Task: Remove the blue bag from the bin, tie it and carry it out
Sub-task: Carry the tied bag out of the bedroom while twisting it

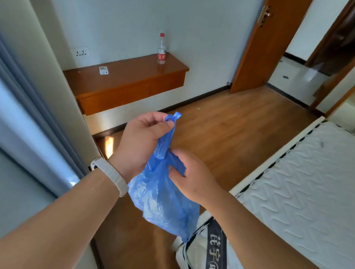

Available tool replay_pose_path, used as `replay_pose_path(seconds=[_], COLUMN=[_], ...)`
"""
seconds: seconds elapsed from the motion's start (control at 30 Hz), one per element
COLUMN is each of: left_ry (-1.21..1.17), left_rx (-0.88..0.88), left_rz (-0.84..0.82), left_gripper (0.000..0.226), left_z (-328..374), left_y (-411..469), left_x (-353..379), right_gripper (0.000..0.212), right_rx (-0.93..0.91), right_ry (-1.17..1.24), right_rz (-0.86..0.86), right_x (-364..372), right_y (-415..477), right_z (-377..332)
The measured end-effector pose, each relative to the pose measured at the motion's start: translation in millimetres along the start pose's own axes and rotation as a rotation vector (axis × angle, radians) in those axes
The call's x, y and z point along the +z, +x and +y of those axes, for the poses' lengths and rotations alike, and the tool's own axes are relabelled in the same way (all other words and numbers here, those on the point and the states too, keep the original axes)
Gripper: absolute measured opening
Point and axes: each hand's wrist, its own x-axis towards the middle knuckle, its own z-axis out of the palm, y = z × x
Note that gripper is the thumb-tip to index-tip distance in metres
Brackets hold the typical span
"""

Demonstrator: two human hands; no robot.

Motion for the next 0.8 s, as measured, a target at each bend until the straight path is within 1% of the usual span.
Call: replay_pose_path(seconds=[0.1, 0.2, 0.37, 0.47, 0.67, 0.73, 0.8], left_ry=[-0.013, -0.032, -0.035, -0.009, 0.028, 0.089, 0.127], left_rx=[0.027, 0.029, -0.001, -0.020, -0.049, -0.063, -0.072], left_rz=[-0.007, -0.014, -0.003, 0.007, 0.005, -0.023, -0.047], left_gripper=[0.001, 0.004, 0.003, 0.004, 0.009, 0.011, 0.011], left_z=[6.5, 3.7, -8.1, -14.1, -20.3, -21.6, -22.1], left_y=[26.1, 50.6, 101.1, 139.3, 236.4, 271.0, 305.2], left_x=[-19.1, -32.8, -42.8, -43.3, -33.0, -22.0, -9.1], right_gripper=[0.038, 0.036, 0.037, 0.031, 0.009, 0.008, 0.013], right_rx=[-0.018, -0.034, -0.007, 0.007, 0.005, 0.021, 0.059], right_ry=[-0.010, -0.016, -0.009, 0.032, 0.119, 0.110, 0.105], right_rz=[-0.020, -0.002, -0.011, -0.010, -0.020, -0.008, 0.007], right_x=[12.4, 18.6, 26.4, 28.3, 5.1, -7.6, -21.3], right_y=[33.6, 62.1, 106.9, 143.6, 233.0, 258.4, 281.8], right_z=[-9.5, -11.2, 11.1, 29.7, 63.9, 77.3, 92.8])
